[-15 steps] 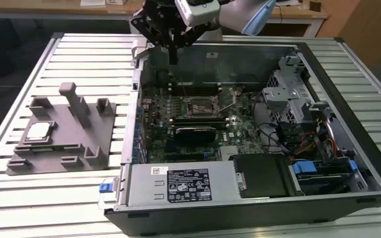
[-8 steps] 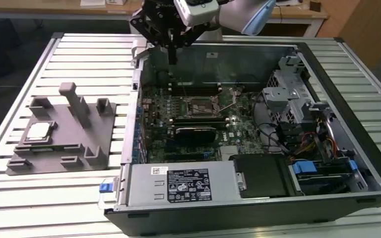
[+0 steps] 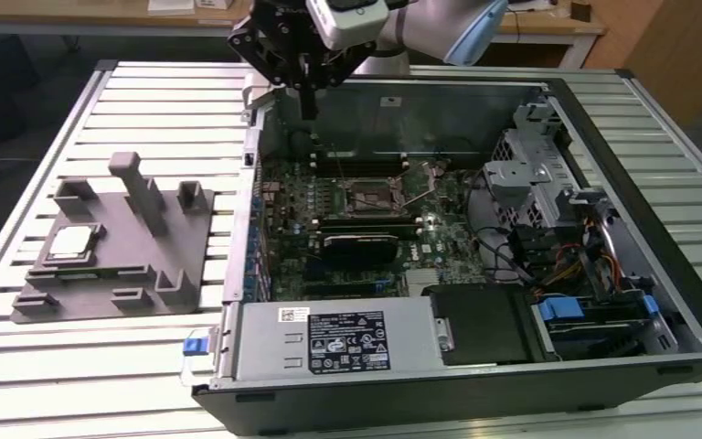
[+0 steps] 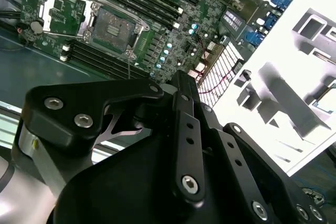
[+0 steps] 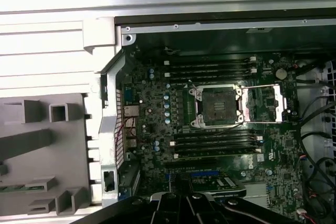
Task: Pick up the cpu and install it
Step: 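Reach for the cpu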
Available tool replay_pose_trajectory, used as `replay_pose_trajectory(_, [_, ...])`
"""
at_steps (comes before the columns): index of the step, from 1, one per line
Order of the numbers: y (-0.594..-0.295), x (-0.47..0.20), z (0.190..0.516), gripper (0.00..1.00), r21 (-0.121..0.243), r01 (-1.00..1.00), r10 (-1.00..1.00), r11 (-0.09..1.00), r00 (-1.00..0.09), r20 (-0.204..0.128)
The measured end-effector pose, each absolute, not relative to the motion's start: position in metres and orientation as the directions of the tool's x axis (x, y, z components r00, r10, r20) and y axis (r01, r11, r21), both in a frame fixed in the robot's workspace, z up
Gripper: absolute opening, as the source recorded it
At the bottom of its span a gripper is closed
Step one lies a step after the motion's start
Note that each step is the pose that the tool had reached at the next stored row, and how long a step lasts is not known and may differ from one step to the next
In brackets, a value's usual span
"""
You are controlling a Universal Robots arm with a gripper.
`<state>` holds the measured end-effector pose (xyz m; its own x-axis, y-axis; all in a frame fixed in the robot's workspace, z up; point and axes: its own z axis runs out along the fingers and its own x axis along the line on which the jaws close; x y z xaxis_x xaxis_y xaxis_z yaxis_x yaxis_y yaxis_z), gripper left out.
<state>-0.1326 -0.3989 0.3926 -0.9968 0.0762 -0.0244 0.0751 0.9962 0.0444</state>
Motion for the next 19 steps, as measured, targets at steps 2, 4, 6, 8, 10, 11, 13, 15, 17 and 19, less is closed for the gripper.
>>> replay_pose_trajectory(2, [-0.399,-0.133,0.393,0.11,0.044,0.075,0.076,0.996,-0.997,-0.024])
replay_pose_trajectory(4, [-0.399,-0.133,0.393,0.11,0.044,0.075,0.076,0.996,-0.997,-0.024])
replay_pose_trajectory(6, [-0.399,-0.134,0.393,0.11,0.044,0.075,0.076,0.996,-0.997,-0.024])
replay_pose_trajectory(8, [-0.399,-0.134,0.392,0.11,0.044,0.075,0.076,0.996,-0.997,-0.024])
replay_pose_trajectory(10, [-0.399,-0.138,0.392,0.11,0.044,0.075,0.076,0.996,-0.997,-0.024])
replay_pose_trajectory(11, [-0.399,-0.138,0.392,0.11,0.044,0.075,0.076,0.996,-0.997,-0.024])
replay_pose_trajectory(13, [-0.399,-0.139,0.392,0.11,0.044,0.075,0.076,0.996,-0.997,-0.024])
replay_pose_trajectory(15, [-0.399,-0.142,0.391,0.11,0.044,0.075,0.076,0.996,-0.997,-0.024])
replay_pose_trajectory(17, [-0.399,-0.146,0.39,0.11,0.044,0.075,0.076,0.996,-0.997,-0.024])
replay_pose_trajectory(19, [-0.399,-0.147,0.39,0.11,0.044,0.075,0.076,0.996,-0.997,-0.024])
